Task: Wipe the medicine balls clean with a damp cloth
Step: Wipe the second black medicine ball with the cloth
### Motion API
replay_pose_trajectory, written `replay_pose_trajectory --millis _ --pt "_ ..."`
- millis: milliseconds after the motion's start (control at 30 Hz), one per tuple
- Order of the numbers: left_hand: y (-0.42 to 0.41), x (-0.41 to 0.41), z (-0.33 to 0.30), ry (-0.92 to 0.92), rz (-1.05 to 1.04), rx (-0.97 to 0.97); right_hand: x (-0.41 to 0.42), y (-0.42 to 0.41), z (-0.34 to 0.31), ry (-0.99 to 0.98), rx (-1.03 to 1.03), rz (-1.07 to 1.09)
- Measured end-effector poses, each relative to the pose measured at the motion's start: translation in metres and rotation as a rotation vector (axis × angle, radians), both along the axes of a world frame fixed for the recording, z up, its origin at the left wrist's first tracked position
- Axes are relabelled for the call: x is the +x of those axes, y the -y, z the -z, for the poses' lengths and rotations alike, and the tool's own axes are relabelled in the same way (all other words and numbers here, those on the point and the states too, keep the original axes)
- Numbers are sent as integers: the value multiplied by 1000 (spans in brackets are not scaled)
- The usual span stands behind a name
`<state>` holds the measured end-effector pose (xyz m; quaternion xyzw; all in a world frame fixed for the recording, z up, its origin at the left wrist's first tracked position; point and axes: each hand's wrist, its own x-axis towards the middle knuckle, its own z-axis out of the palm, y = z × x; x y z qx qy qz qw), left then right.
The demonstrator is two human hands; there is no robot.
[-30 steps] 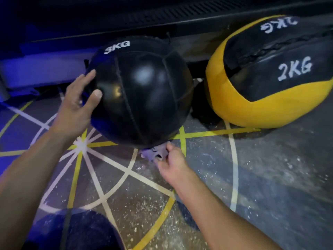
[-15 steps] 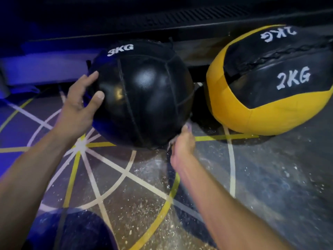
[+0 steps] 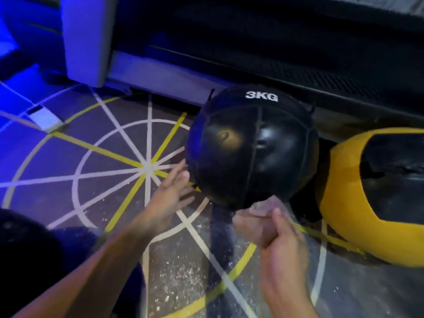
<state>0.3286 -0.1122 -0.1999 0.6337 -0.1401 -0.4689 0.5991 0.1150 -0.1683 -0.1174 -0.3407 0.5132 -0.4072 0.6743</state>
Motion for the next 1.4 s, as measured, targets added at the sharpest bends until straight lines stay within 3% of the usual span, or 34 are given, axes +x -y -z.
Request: replay_pose_trajectory --millis 133,267,400,467,533,600,633,667,733,800,867,933,1000,1067,1133,1233,1400 --pt "-27 -9 2 -73 49 65 7 23 -35 -140 -488 -103" --pt "-31 -16 1 -178 75 43 54 83 -51 -535 -1081 -430" --pt "-28 -26 0 -416 46 -36 126 94 -30 -1239 -1673 -800" --pt "-29 -24 5 -546 37 -122 133 74 -2 -1371 -1878 -1127" --pt "-34 -19 15 -664 35 -186 122 48 16 -1517 -1997 -1616" --pt "-42 -18 20 -714 10 -166 114 42 17 -1597 -1974 -1921" --pt "-45 -17 24 -720 -5 -142 121 50 14 -1637 -1992 -1917" --pt "-49 -17 26 -715 -20 -110 134 58 11 -1668 -2026 -1852" --pt "-54 -19 30 -705 -34 -49 163 78 -3 -1647 -2078 -1504" --pt "-56 -18 31 -690 -61 -24 190 88 -25 -1756 -1935 -1229" --pt "-56 -16 30 -667 -95 4 213 69 -36 -2065 -1646 -1200" --pt "-57 -14 30 -645 -137 35 217 29 -31 -2262 -1557 -1438" --pt "-61 -10 33 -635 -171 32 201 3 -8 -2174 -1442 -1888" --pt "-70 -5 33 -612 -189 20 175 -4 14 -1945 -1493 -2127" --pt "-76 -2 31 -571 -214 21 152 4 16 -1720 -1544 -2090" --pt "-77 2 21 -498 -190 11 114 12 -7 -1396 -1667 -1859" --pt "-58 -8 -14 -362 -53 -54 35 22 -45 -1274 -1310 -1531"
